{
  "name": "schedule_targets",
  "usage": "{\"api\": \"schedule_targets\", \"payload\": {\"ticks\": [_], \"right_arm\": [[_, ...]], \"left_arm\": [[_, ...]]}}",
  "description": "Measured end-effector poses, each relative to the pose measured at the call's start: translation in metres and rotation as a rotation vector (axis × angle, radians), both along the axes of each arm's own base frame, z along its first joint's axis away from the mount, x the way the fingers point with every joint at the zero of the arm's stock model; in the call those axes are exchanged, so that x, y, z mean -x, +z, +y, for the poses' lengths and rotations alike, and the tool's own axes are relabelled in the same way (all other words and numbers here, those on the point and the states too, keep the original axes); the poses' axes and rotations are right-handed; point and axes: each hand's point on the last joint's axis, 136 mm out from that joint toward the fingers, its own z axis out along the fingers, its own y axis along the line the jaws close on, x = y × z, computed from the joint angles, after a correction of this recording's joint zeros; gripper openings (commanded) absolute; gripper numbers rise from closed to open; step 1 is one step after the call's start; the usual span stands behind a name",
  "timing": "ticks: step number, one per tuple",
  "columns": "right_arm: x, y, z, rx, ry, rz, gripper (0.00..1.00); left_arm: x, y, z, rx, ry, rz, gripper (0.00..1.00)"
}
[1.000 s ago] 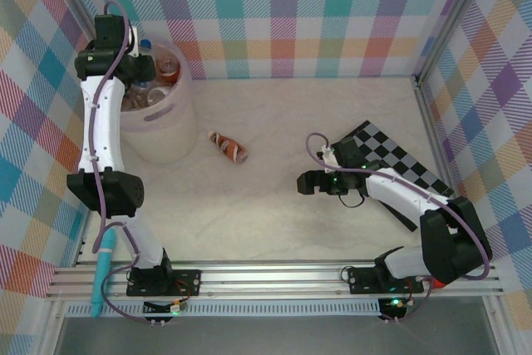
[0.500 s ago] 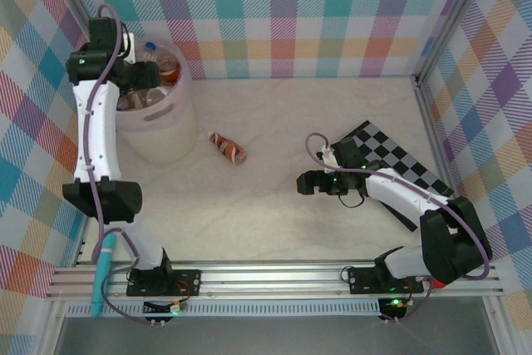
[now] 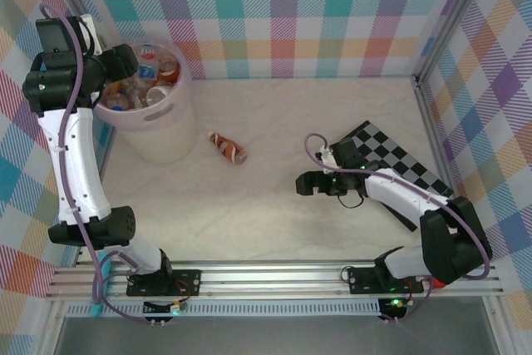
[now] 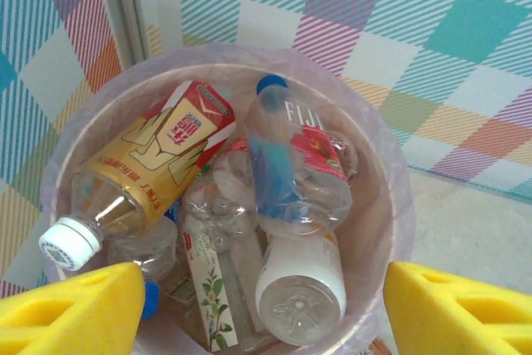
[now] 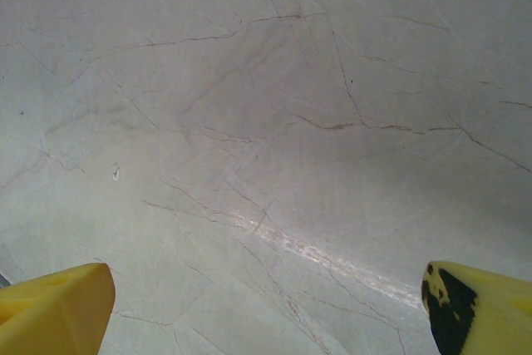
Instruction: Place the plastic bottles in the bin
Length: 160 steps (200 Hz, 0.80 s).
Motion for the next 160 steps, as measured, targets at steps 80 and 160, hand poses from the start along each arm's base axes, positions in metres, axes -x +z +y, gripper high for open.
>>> {"api": "schedule_targets", "payload": {"ticks": [80, 160], "right_arm": [[-0.003, 0.001, 0.001, -0.008, 0.0, -0.017, 0.95], [-0.006, 0.003, 0.001, -0.009, -0.006, -0.033, 0.95]], "left_arm": [[0.07, -0.073, -0.08, 0.136, -0.124, 0.091, 0.72], [0.098, -0.189, -0.155, 0.29, -0.096, 0.127, 0.81]]}}
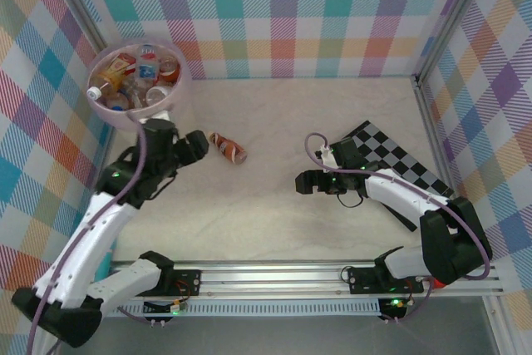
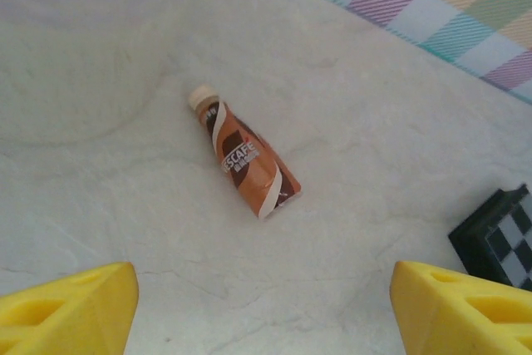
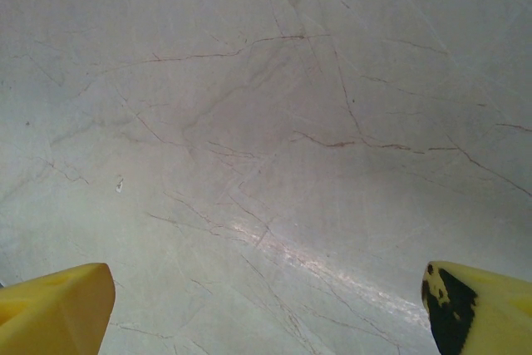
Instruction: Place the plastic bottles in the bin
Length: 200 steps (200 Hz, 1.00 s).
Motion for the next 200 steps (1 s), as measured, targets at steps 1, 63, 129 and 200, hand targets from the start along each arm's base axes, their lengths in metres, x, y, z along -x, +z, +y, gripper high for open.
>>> {"api": "schedule_targets", "payload": {"ticks": [1, 63, 129, 200], "right_arm": [[0.0, 0.0, 0.0, 0.0, 0.0, 0.0, 0.95], [0.0, 0.008, -0.002, -0.001, -0.009, -0.022, 0.95], [0.004, 0.015, -0.007, 0.007, -0.015, -0.036, 0.95], [0.008, 0.013, -0.011, 0.025, -0.016, -0.03, 0.95]], "left_arm": [[-0.001, -0.004, -0.001, 0.002, 0.002, 0.007, 0.81], [-0.038, -0.079, -0.043, 0.095, 0.171, 0.051, 0.93], [-0.075, -0.143, -0.06, 0.108, 0.322, 0.086, 0.94], [-0.094, -0.193, -0.073, 0.079, 0.355, 0.154, 0.91]]}}
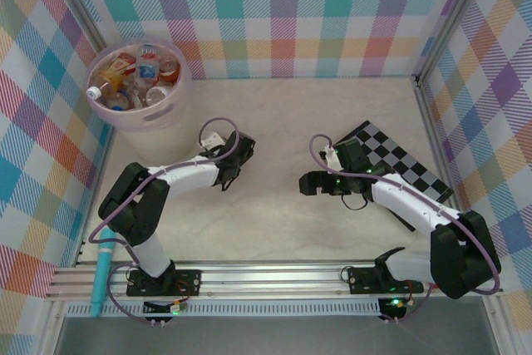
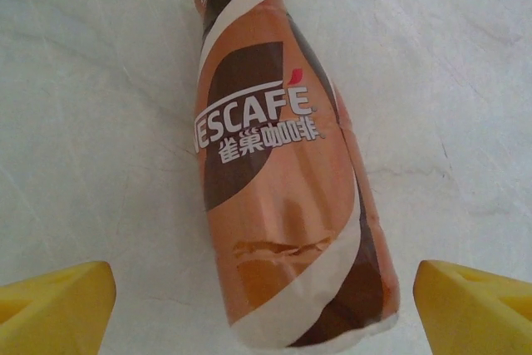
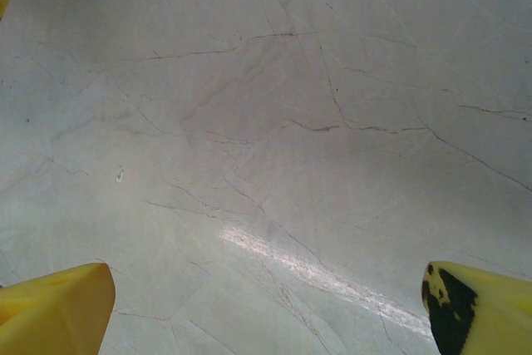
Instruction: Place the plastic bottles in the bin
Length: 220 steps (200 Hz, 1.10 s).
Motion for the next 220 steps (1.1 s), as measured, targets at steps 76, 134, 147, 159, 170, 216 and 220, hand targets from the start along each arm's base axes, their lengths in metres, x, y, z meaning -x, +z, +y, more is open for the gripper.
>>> {"api": "schedule_targets", "payload": {"ticks": [76, 134, 147, 159, 170, 216, 220], "right_arm": [[0.0, -0.001, -0.001, 0.008, 0.0, -0.001, 0.95], [0.0, -0.001, -0.001, 0.012, 0.008, -0.007, 0.95], [0.0, -0.001, -0.001, 0.012, 0.009, -0.008, 0.95], [0.0, -0.001, -0.001, 0.012, 0.011, -0.009, 0.95], [0.0, -0.001, -0.001, 0.012, 0.011, -0.01, 0.95], [0.0, -0.006, -0.001, 0.02, 0.015, 0.003, 0.95], [0.0, -0.007, -0.001, 0.021, 0.015, 0.006, 0.95]], "left_arm": [[-0.021, -0.019, -0.016, -0.006, -0.028, 0.037, 0.65], [-0.014, -0.015, -0.02, -0.018, -0.041, 0.042, 0.6], [-0.009, -0.008, -0.024, -0.027, -0.064, 0.041, 0.6], [-0.003, 0.002, -0.031, -0.037, -0.095, 0.031, 0.6], [0.002, 0.014, -0.038, -0.055, -0.129, 0.019, 0.6], [0.03, 0.086, -0.072, -0.146, -0.342, -0.045, 0.59], [0.032, 0.092, -0.073, -0.152, -0.355, -0.05, 0.59]]}}
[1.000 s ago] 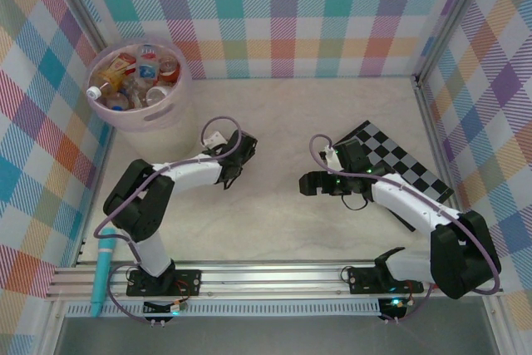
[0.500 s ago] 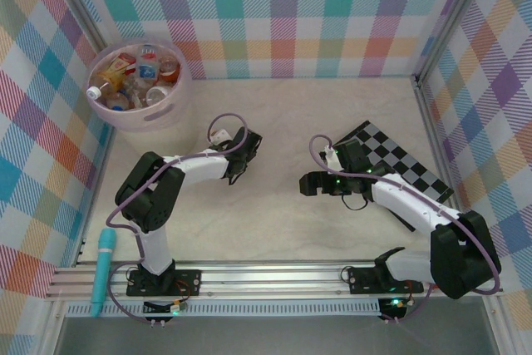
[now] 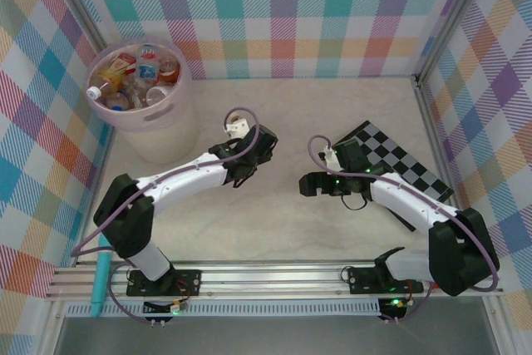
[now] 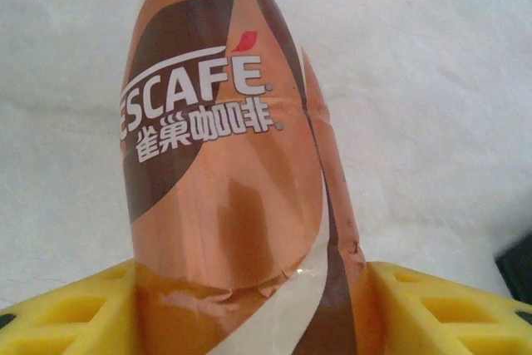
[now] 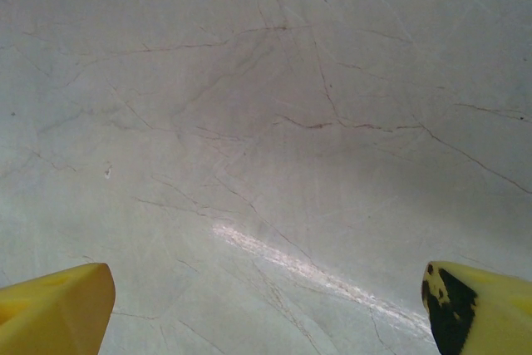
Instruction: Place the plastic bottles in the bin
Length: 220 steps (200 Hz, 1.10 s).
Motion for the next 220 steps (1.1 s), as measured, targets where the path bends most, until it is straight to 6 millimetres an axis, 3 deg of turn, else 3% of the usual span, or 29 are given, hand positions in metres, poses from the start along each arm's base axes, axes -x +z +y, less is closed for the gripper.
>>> {"api": "schedule_targets", "payload": {"ticks": [37, 72, 94, 117, 140, 166, 220], "right_arm": [[0.0, -0.003, 0.0, 0.004, 0.0, 0.009, 0.95], [-0.003, -0.003, 0.002, -0.004, 0.001, 0.0, 0.95], [-0.004, -0.005, 0.004, -0.011, 0.006, 0.002, 0.95], [-0.005, -0.005, 0.005, -0.014, 0.007, 0.001, 0.95], [-0.005, -0.006, 0.005, -0.013, 0.007, 0.002, 0.95], [-0.004, -0.007, 0.005, -0.013, 0.007, 0.005, 0.95], [-0.001, -0.01, 0.003, -0.008, 0.007, 0.013, 0.95]], "left_arm": [[0.019, 0.072, 0.009, -0.11, -0.162, -0.052, 0.57], [0.039, 0.164, 0.032, -0.12, -0.321, -0.14, 0.57], [0.044, 0.215, 0.081, -0.099, -0.31, -0.214, 0.56], [0.047, 0.25, 0.147, -0.115, -0.19, -0.275, 0.54], [0.051, 0.264, 0.202, -0.138, -0.06, -0.287, 0.53], [0.045, 0.268, 0.249, -0.145, 0.072, -0.266, 0.54], [0.0, 0.234, 0.313, -0.112, 0.207, -0.133, 0.54]]}}
